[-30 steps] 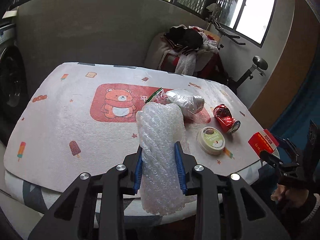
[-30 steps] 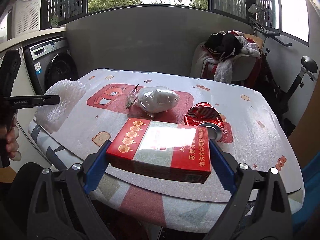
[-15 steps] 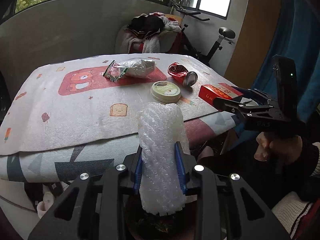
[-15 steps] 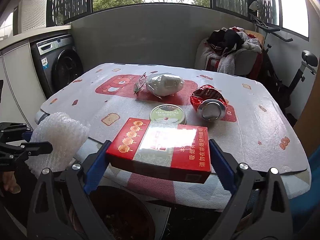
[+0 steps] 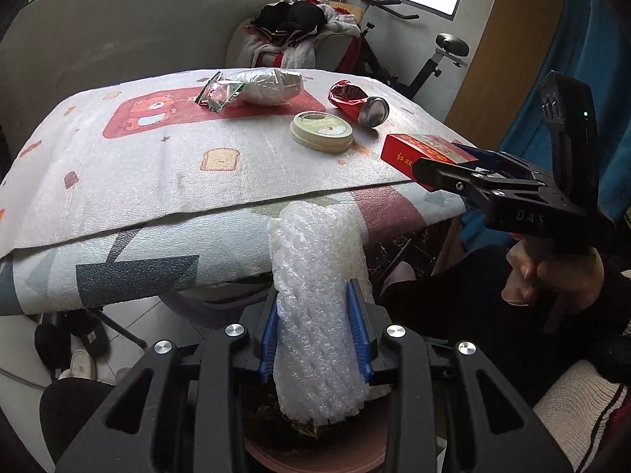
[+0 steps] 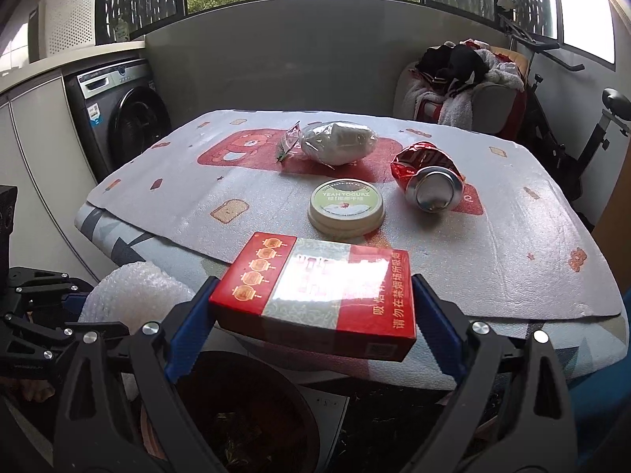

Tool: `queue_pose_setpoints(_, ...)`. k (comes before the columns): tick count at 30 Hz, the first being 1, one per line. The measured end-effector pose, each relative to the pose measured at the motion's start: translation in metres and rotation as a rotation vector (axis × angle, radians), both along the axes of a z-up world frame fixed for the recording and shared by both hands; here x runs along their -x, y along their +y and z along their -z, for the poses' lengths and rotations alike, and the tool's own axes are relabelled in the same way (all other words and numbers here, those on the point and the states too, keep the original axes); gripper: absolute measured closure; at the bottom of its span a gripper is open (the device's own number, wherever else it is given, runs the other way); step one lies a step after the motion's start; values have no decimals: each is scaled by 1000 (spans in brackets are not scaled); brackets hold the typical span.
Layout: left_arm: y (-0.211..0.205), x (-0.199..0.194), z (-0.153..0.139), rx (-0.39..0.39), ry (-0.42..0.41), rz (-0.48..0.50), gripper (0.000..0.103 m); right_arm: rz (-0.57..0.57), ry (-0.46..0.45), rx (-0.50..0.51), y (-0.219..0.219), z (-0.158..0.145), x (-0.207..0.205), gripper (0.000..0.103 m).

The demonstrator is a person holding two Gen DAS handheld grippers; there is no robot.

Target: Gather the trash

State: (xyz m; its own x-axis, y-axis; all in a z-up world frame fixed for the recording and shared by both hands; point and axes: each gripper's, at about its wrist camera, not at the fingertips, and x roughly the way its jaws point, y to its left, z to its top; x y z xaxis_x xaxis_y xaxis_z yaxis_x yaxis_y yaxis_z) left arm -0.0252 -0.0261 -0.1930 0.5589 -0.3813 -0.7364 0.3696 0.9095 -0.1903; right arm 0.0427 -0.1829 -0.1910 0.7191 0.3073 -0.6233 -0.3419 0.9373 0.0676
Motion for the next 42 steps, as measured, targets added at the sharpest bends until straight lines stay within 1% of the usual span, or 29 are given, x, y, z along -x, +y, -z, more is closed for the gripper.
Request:
queue_pose_setpoints(2, -1, 1, 1, -5, 1, 2, 71, -4, 5, 1, 0, 2, 1, 11)
queue_pose_setpoints(5, -2, 2, 0, -10, 1, 1, 68, -8, 8, 3, 1, 4, 3, 11)
queue_pose_setpoints(6, -2, 2, 0, -10, 0, -1, 63, -8, 9, 2, 1, 5, 4, 11)
queue_pose_setpoints(8, -2, 2, -2, -8, -7, -2, 48, -8, 9, 0, 1, 5, 4, 11)
queue_pose_setpoints(9, -1, 3, -5, -3, -18, -3, 34, -9, 10, -1, 1, 5, 4, 11)
queue_pose_setpoints(10, 0, 4, -7, 1, -32, -3, 28, -10, 11, -2, 1, 5, 5, 11)
queue_pose_setpoints(14, 3, 7, -17, 18, -73, -11, 23, -24, 21, 1, 2, 7, 6, 11)
queue_pose_setpoints(18, 14, 8, -31, 30, -134, -59, 16, -54, 33, 15, 9, 11, 10, 11)
queue_pose_setpoints(22, 31, 9, -44, 19, -209, -109, 13, -96, 65, 39, 20, 20, 14, 11)
queue_pose_setpoints(25, 42, 6, -46, -5, -233, -135, 13, -132, 85, 57, 30, 24, 18, 11)
queue_pose_setpoints(29, 54, 5, -40, 18, -226, -164, 13, -182, 101, 91, 42, 29, 26, 11)
queue_pose_setpoints(37, 46, 3, -30, -19, -201, -153, 12, -220, 132, 123, 52, 37, 31, 11)
queue_pose_setpoints(42, 49, 1, -27, -6, -183, -164, 12, -233, 144, 139, 55, 40, 32, 11)
